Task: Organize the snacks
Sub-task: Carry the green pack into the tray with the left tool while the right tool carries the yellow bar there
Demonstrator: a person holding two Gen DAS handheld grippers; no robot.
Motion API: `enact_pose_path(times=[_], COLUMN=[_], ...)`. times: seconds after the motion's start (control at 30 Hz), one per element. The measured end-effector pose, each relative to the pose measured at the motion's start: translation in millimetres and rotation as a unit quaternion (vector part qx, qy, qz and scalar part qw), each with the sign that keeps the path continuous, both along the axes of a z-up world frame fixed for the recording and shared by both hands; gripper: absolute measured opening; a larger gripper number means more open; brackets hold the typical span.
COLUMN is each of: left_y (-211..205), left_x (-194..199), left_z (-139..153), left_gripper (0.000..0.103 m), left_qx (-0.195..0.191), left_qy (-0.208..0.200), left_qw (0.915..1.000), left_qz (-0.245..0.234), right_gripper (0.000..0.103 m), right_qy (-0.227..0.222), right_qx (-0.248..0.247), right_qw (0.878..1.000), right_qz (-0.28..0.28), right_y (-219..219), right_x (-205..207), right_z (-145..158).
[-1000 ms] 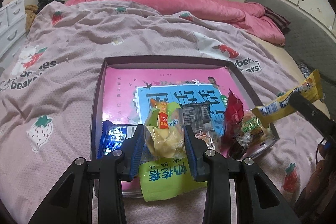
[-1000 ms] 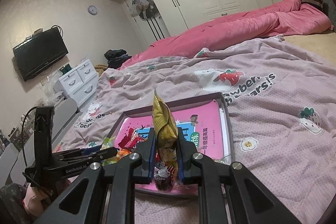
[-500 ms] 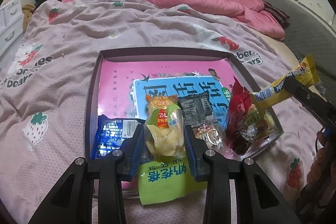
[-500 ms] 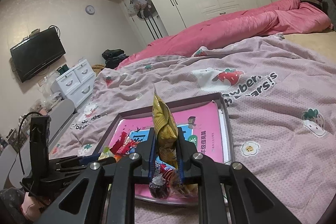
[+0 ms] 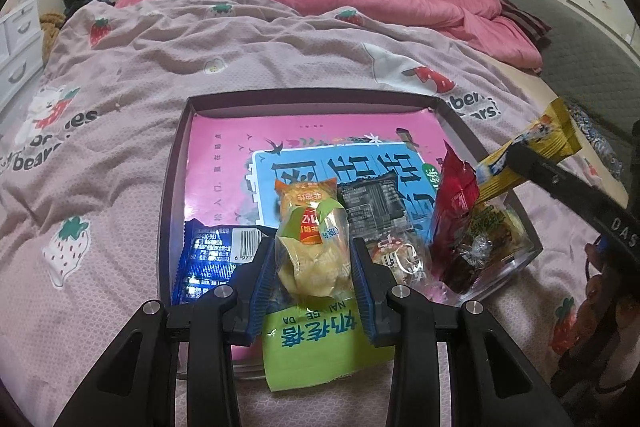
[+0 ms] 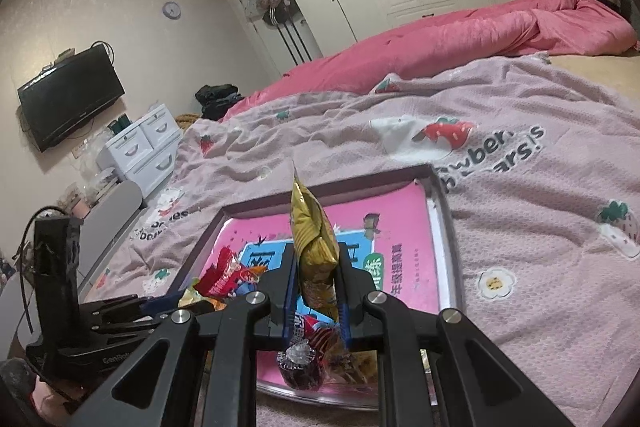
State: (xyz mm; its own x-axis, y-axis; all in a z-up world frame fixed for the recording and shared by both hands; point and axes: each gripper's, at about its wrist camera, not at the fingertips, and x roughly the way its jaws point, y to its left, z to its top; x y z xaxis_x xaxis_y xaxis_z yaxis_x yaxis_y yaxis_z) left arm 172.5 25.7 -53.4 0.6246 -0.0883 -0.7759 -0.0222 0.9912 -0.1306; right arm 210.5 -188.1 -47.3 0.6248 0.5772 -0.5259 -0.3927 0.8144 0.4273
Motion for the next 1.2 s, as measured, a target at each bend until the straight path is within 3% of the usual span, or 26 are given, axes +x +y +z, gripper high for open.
enact_pose_path(times=[0.67, 0.97, 1.2], left_y=[-1.6, 0.2, 0.7], left_x=[0.9, -1.0, -1.3], left_z=[-0.9, 0.4, 0.8], left_gripper=[0.039, 0.039, 0.039], left_qx=[-0.001, 0.010, 0.011], left_qy=[0.001, 0.001, 0.001], left_qw=[1.0000, 0.9999, 0.9999], left_qz=[-0.005, -0.004, -0.002], right_gripper=[0.018, 0.018, 0.018], right_qy=[0.036, 0.065, 0.053], right_qx=[-0.002, -0.020, -0.061], right_qw=[0.999, 0.998, 0.997], right_qz=[-0.005, 0.001, 0.013], right_y=[-5.2, -9.1, -1.0], right_x=[-7.3, -20.4, -31.4], right_z=[-14.5, -18.9, -15.4])
